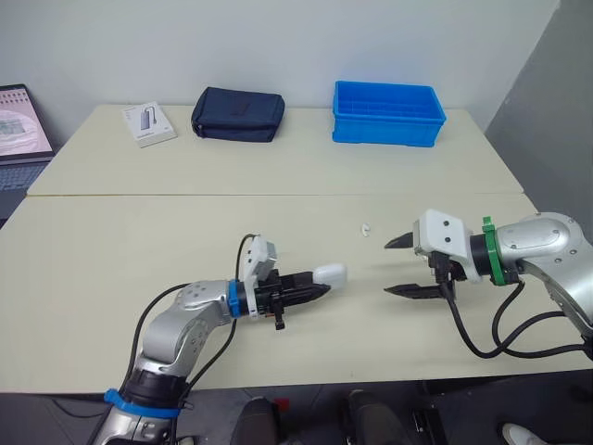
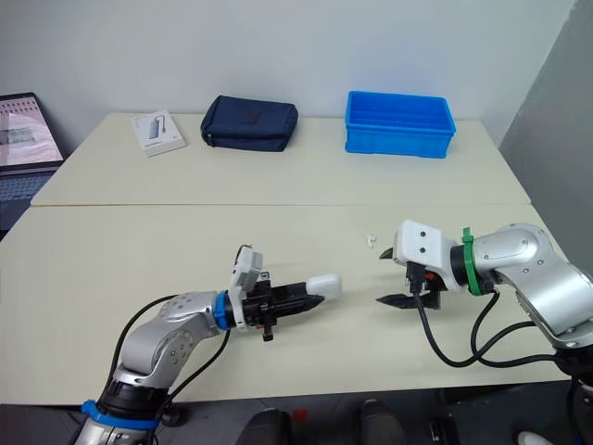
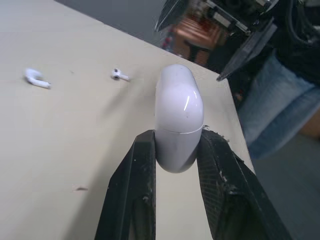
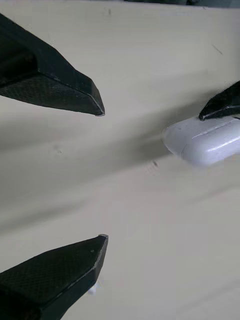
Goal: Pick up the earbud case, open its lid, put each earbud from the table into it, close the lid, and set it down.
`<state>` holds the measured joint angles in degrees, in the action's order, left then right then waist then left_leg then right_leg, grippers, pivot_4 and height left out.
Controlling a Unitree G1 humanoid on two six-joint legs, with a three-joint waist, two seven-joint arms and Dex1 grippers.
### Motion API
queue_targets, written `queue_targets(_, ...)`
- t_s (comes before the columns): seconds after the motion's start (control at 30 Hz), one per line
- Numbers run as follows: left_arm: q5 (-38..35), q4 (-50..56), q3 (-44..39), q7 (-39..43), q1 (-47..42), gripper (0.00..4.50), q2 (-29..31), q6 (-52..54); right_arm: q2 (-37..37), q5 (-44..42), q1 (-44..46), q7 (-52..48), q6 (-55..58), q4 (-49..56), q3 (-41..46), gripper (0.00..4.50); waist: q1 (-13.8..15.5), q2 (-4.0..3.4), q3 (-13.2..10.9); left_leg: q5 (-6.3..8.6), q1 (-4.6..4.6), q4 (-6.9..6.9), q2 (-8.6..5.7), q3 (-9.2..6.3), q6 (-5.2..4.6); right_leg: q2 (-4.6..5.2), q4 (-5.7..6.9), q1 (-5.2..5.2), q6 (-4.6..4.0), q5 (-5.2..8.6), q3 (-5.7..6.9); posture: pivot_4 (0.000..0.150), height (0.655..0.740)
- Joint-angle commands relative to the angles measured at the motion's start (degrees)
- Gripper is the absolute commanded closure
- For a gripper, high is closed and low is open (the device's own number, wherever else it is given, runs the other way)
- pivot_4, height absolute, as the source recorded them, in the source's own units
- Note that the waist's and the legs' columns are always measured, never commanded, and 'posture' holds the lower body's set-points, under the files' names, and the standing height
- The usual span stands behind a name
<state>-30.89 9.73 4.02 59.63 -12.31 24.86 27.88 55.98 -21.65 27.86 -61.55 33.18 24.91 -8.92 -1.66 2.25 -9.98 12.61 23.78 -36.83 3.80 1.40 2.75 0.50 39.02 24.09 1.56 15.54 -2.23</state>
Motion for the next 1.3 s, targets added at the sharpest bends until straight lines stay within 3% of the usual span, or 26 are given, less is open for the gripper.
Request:
queue_targets(0.03, 0.2, 4.2, -0.3, -0.9, 1.2, 3.69, -0.3, -3.2, -2.7, -3.2, 0.0, 0.0, -1.1, 2.8, 2.5, 0.54, 0.0, 0.00, 0.0, 0.00, 0.00, -0.03, -0.01, 0.01, 0.00, 0.02, 0.00, -0.01, 0.03, -0.02, -0.01, 0.150, 0.7280)
queue_targets(0.23, 2.3, 3.5, 2.0, 0.6, 0.5, 3.69, 0.3, -6.6, -9.1, 1.3, 3.5, 2.5, -0.5, 2.4, -4.4, 0.54, 0.0, -0.01, 0.0, 0.00, -0.01, -0.11, -0.01, 0.05, 0.00, 0.02, -0.01, -0.02, 0.06, -0.22, -0.06, 0.150, 0.7280)
queue_targets(0.57, 4.4, 2.2, 4.4, 3.2, 0.2, 3.69, 1.0, -10.5, -13.5, 5.2, 7.9, 2.9, 1.4, -0.8, -9.2, 0.54, 0.0, -0.01, 0.0, 0.00, 0.00, -0.11, 0.00, 0.08, 0.00, 0.00, -0.03, 0.00, 0.06, -0.25, -0.09, 0.150, 0.7280)
queue_targets(1.07, 4.9, 0.5, 5.1, 4.7, 1.0, 3.69, 1.4, -12.3, -15.1, 4.5, 12.8, 2.2, 3.7, -3.4, -8.0, 0.54, 0.0, -0.01, 0.0, 0.00, 0.00, -0.12, 0.00, 0.08, 0.00, 0.00, -0.02, 0.01, 0.06, -0.25, -0.10, 0.150, 0.7280)
queue_targets(1.3, 4.9, -1.0, 3.3, 2.7, 1.4, 3.69, 0.8, -13.2, -13.0, -0.1, 11.4, 0.2, 6.2, -0.7, -4.1, 0.54, 0.0, -0.02, 0.0, 0.00, 0.01, -0.12, 0.00, 0.08, 0.00, 0.00, -0.02, 0.00, 0.06, -0.25, -0.10, 0.150, 0.7280)
